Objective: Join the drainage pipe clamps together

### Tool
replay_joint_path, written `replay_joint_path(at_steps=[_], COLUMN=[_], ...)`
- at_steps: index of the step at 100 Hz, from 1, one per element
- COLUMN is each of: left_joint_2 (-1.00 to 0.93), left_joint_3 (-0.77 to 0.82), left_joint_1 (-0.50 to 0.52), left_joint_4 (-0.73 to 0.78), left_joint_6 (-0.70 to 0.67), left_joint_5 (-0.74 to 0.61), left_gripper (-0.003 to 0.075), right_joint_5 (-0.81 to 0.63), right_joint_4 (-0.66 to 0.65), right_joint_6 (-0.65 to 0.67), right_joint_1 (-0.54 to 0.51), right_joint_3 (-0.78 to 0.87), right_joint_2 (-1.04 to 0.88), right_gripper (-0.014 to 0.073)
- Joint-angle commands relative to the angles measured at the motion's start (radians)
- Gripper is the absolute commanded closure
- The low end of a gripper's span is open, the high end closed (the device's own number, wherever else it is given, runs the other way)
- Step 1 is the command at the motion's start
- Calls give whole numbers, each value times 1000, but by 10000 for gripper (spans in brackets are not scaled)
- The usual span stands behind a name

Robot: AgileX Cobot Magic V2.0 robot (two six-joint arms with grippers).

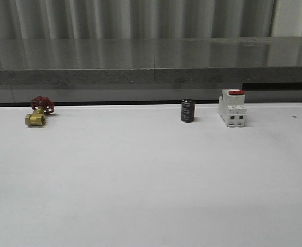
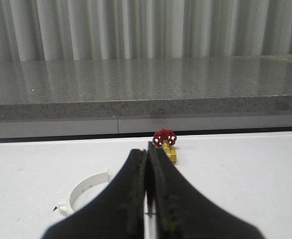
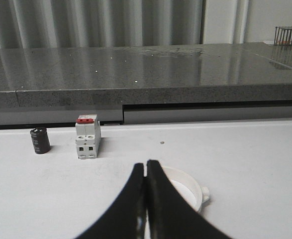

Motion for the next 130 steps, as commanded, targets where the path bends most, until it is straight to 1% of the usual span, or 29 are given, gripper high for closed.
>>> replay_joint_path(at_steps=[1,39,53,63,67,86,96,103,110,130], left_joint_2=[-27,-27,11,91,137,378,503,575,628,733], left_joint_3=[45,25,-69,-157,-195,-446,-557,-617,-655,-671], left_joint_1=[2,2,2,2,2,2,2,2,2,2], left_joint_4=[-7,-7,-20,-55,-57,-57,-57,-57,-72,-95], left_joint_6=[-7,-7,-7,-7,-7,-7,-7,-7,-7,-7], left_joint_5=[-84,-106,7,37,70,315,447,514,551,551], left_gripper=[741,741,741,741,741,741,741,741,741,741], right_joint_5=[-83,-83,-83,-83,-83,-83,-83,-83,-83,-83], right_joint_4=[-4,-4,-4,-4,-4,-4,-4,-4,-4,-4], right_joint_6=[-6,-6,-6,-6,-6,-6,-6,-6,-6,-6], right_joint_1=[0,0,0,0,0,0,0,0,0,0], right_joint_3=[-15,-15,-15,-15,-15,-15,-15,-15,-15,-15], right_joint_2=[-19,-19,-19,-19,-19,-19,-19,-19,-19,-19], right_gripper=[661,661,661,661,661,661,661,661,661,661])
